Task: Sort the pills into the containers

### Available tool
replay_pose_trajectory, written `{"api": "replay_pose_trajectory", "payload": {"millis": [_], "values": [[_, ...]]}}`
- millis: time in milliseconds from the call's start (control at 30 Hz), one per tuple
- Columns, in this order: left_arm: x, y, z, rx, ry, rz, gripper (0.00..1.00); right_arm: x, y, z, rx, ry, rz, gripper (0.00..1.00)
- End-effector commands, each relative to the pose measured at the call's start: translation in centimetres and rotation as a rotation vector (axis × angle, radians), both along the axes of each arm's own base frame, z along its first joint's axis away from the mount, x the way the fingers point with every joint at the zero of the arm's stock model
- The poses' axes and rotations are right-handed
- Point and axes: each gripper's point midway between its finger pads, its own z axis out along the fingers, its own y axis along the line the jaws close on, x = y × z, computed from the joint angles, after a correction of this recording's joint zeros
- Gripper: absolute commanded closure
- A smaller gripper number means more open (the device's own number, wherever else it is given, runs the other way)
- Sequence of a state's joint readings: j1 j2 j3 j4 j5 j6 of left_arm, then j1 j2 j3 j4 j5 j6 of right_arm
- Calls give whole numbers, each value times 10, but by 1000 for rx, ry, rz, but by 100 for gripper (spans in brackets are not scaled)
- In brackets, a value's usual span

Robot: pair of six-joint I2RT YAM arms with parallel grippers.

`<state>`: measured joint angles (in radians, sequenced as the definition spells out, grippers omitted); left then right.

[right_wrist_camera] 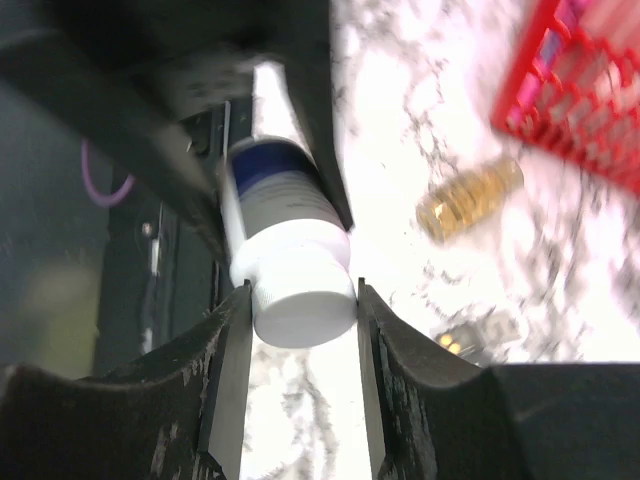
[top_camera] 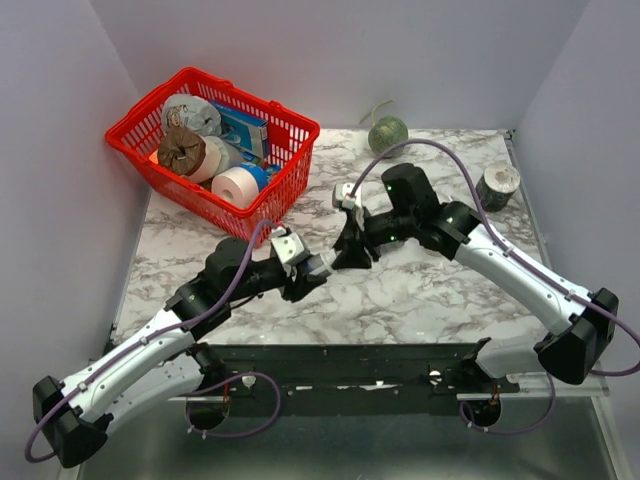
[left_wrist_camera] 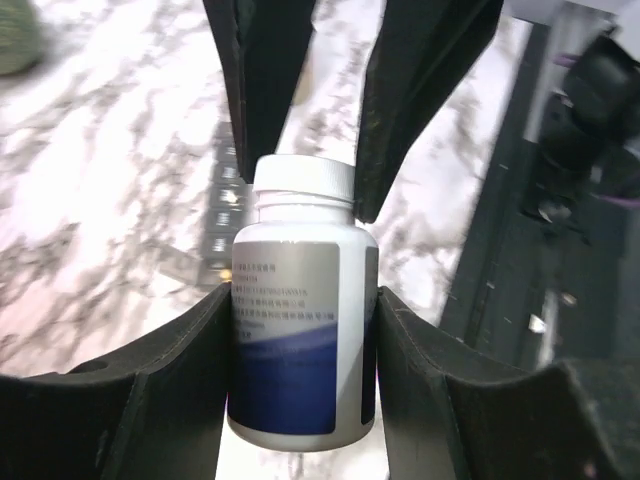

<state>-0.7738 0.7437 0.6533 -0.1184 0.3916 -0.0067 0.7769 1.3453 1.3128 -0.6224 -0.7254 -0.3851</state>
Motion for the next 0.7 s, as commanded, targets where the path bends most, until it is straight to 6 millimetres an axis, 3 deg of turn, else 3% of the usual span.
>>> {"api": "replay_pose_trajectory", "payload": {"millis": [0,67,167,233,267,300,333,367,400,433,467,500,567,667], "values": [[58,14,81,-213,-226,300,100,12,-7,-33,-57,376,-261,89],[53,5,72,-197,-219,241,100,3,-2,-22,-20,393,-197,89],[38,-5,58,-178,-196,132,100,-4,1,-1,39,357,-119,80],[26,-11,47,-170,-172,59,100,-7,2,17,81,306,-66,68],[24,-11,45,-174,-157,46,100,-14,1,25,94,301,-22,61],[21,-12,44,-178,-151,29,100,-16,0,32,110,262,15,43],[13,-14,40,-179,-141,-14,100,-16,0,47,133,215,39,33],[6,-15,41,-191,-139,-51,100,-28,-7,50,119,224,90,25],[2,-15,44,-207,-137,-76,100,-28,-10,54,130,105,158,14],[-3,-15,44,-215,-130,-108,100,-30,-14,57,129,53,188,11],[-17,-18,46,-224,-125,-187,100,-47,-25,59,124,35,253,7],[-20,-18,49,-236,-120,-209,100,-51,-30,59,157,-124,360,1],[-33,-21,51,-245,-112,-286,100,-72,-44,51,166,-178,474,0],[-43,-24,55,-253,-92,-353,100,-69,-41,49,175,-231,513,0]]}}
